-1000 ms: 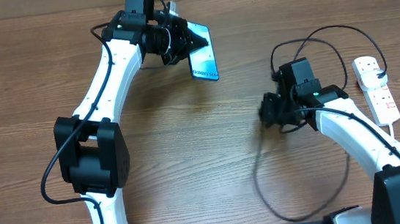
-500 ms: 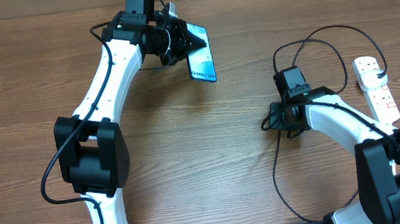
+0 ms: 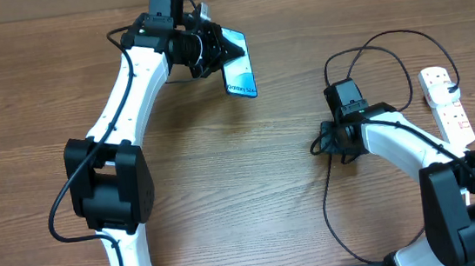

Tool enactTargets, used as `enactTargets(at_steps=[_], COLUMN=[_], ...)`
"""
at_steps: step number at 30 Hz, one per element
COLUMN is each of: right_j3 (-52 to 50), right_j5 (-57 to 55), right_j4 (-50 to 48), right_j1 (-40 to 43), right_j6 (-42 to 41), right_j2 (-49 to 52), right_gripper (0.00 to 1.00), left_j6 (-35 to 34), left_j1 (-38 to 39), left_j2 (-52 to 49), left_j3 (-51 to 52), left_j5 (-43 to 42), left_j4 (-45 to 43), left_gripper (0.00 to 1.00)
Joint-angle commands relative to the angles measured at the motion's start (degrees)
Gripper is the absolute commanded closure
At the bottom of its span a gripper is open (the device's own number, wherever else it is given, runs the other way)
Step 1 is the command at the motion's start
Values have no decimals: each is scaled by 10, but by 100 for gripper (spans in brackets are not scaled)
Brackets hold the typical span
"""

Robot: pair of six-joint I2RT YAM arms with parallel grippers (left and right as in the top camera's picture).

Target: Plug charger to phone and switch on socket

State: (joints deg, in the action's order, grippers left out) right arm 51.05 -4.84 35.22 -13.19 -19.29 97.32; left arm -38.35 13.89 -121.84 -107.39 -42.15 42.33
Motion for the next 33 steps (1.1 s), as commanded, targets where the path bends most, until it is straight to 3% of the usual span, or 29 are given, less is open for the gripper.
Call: enactTargets(at_steps=[1,7,21,23,33], right_j3=[-4,-4,-5,-5,1], right_j5=[11,66,60,60,143], right_j4=[9,16,14,14,11], right_j1=[-1,-1,-1,-1,22], right_j6=[-4,-19,-19,-19,4], right_j2=[12,12,13,13,0], right_gripper=[79,81,86,94,96], left_j6=[16,16,16,16,5], left_j1=[2,2,2,2,-20], left_j2=[15,15,15,15,15], left_j3=[-7,-7,-7,-7,-7], left_j5=[-9,-14,-25,-34,-216], left_j4=[-1,-1,1,1,-52], left_gripper=[96,96,96,96,96])
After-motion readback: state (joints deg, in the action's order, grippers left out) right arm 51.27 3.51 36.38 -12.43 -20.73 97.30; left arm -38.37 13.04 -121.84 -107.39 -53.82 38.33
